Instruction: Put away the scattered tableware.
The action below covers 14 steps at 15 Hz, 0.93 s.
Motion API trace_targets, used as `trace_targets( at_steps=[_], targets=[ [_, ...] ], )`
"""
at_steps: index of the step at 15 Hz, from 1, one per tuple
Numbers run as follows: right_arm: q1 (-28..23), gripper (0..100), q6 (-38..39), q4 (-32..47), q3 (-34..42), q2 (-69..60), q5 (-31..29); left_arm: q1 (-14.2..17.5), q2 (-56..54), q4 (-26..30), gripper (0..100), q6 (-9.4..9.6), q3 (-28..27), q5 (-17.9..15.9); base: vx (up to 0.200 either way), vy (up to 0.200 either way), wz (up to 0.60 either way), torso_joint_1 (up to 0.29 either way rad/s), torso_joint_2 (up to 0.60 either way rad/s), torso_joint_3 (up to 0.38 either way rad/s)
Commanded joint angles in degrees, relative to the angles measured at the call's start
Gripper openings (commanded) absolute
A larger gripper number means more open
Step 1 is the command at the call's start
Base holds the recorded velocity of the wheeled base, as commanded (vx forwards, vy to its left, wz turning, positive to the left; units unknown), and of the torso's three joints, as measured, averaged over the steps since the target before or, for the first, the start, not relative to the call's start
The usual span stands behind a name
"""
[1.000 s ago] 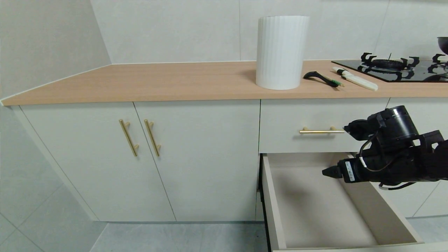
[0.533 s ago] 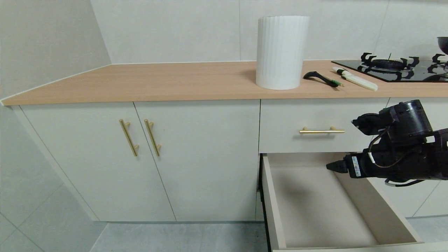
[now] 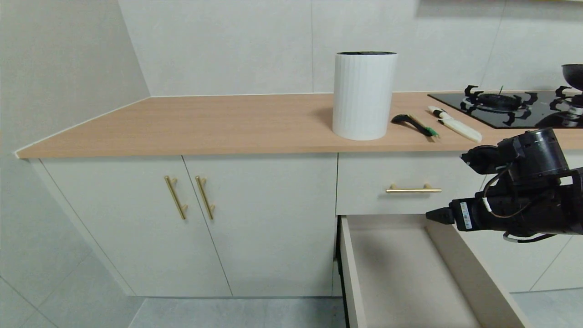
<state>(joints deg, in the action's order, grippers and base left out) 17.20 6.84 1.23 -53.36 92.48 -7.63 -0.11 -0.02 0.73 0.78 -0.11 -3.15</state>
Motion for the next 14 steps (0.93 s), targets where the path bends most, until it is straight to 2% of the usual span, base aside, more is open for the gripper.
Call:
trace_targets(
  at_steps=[1,8,11,14],
  targets=[
    [-0.2,100,0.0,0.0,-0.1,0.0,0.0,0.0,0.0,0.0,100,0.01,0.0,0.0,0.000,0.000,0.00,0.173,-0.48,-0.295],
    [-0.2,100,-0.2,0.0,0.1,-0.5,0.1,0.0,0.0,0.1,100,0.01,0.0,0.0,0.000,0.000,0.00,0.182,-0.46,-0.280],
    [-0.2,100,-0.5,-0.1,-0.4,-1.1,0.2,0.0,0.0,0.0,100,0.01,0.0,0.0,0.000,0.000,0.00,0.056,-0.13,-0.076],
    [-1.4,100,-2.3,-1.8,-6.4,0.8,0.6,0.0,0.0,0.1,100,0.01,0.0,0.0,0.000,0.000,0.00,0.000,0.00,0.000]
  ],
)
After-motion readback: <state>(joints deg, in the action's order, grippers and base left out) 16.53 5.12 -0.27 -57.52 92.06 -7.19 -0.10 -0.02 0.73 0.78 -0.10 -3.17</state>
